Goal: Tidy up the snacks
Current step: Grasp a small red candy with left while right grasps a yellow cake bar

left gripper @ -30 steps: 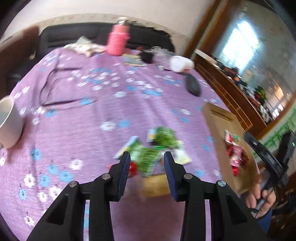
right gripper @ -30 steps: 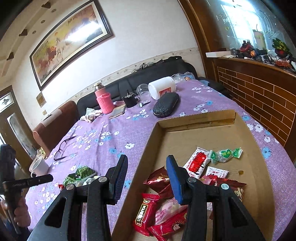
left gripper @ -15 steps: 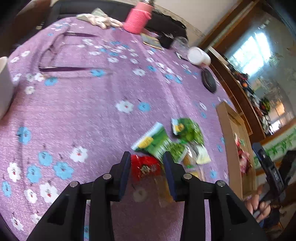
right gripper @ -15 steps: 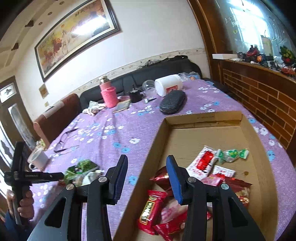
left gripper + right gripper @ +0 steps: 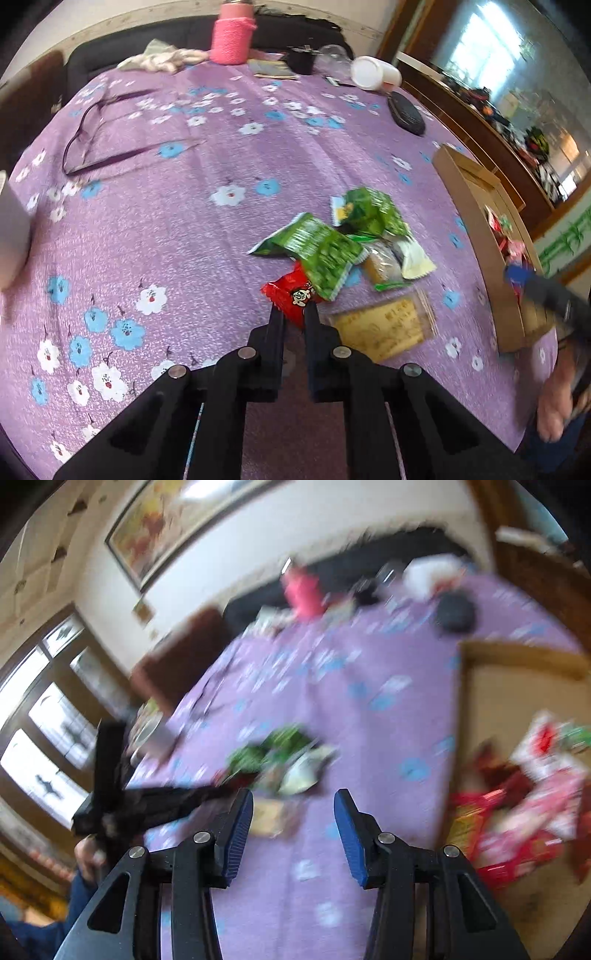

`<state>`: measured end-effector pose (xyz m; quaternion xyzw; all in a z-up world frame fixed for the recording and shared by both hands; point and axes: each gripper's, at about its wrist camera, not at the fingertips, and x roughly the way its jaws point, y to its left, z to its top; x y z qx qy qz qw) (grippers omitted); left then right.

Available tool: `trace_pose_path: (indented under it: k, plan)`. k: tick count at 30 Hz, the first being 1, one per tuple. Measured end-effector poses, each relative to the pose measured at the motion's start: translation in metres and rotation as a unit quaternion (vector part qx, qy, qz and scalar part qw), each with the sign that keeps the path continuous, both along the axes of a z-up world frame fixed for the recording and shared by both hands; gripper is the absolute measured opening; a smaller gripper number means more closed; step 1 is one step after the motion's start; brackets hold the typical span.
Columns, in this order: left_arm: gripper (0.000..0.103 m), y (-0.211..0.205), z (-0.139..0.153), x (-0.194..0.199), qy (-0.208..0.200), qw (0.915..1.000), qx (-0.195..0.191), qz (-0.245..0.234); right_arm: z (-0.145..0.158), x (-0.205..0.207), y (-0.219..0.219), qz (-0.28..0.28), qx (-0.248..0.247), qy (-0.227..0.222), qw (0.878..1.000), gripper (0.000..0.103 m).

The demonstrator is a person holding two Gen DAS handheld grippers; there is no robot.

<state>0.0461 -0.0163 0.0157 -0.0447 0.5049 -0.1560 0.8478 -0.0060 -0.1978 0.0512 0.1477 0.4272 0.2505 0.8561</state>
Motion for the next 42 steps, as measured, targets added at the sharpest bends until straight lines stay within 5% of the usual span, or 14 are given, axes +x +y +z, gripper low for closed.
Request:
trace_pose_path:
  k: [4, 12, 17, 23, 26, 33, 37, 42]
  plan:
    - [0.007, 0.004, 0.002, 0.000, -0.001, 0.9999, -0.010, 0.004, -0.018, 0.022, 0.022, 0.018, -0.002, 0.052, 0.998, 0.050]
    - [0.007, 0.006, 0.004, 0.000, -0.003, 0.9998, -0.018, 0.007, -0.046, 0.046, 0.032, 0.024, 0.002, 0.069, 0.997, 0.050]
    - [0.007, 0.006, 0.006, -0.001, -0.006, 0.9997, -0.021, 0.007, -0.041, 0.017, 0.062, 0.136, -0.020, 0.069, 0.988, 0.051]
    - [0.007, 0.007, 0.007, -0.001, -0.007, 0.9997, -0.023, 0.008, -0.025, -0.003, 0.090, 0.166, -0.133, -0.006, 0.977, 0.052]
    - [0.007, 0.009, 0.005, 0.001, -0.001, 0.9996, -0.025, 0.012, -0.024, -0.002, 0.102, 0.184, -0.156, -0.025, 0.970, 0.064]
    - [0.007, 0.008, 0.003, 0.003, 0.000, 0.9996, -0.024, 0.017, -0.039, 0.000, 0.129, 0.211, -0.205, -0.042, 0.955, 0.066]
    - [0.007, 0.008, 0.000, 0.007, 0.003, 0.9994, -0.026, 0.020, -0.044, -0.006, 0.133, 0.216, -0.229, -0.071, 0.947, 0.042]
    - [0.011, 0.004, -0.001, 0.014, 0.003, 0.9992, -0.033, 0.023, -0.044, -0.015, 0.132, 0.223, -0.239, -0.099, 0.940, 0.037]
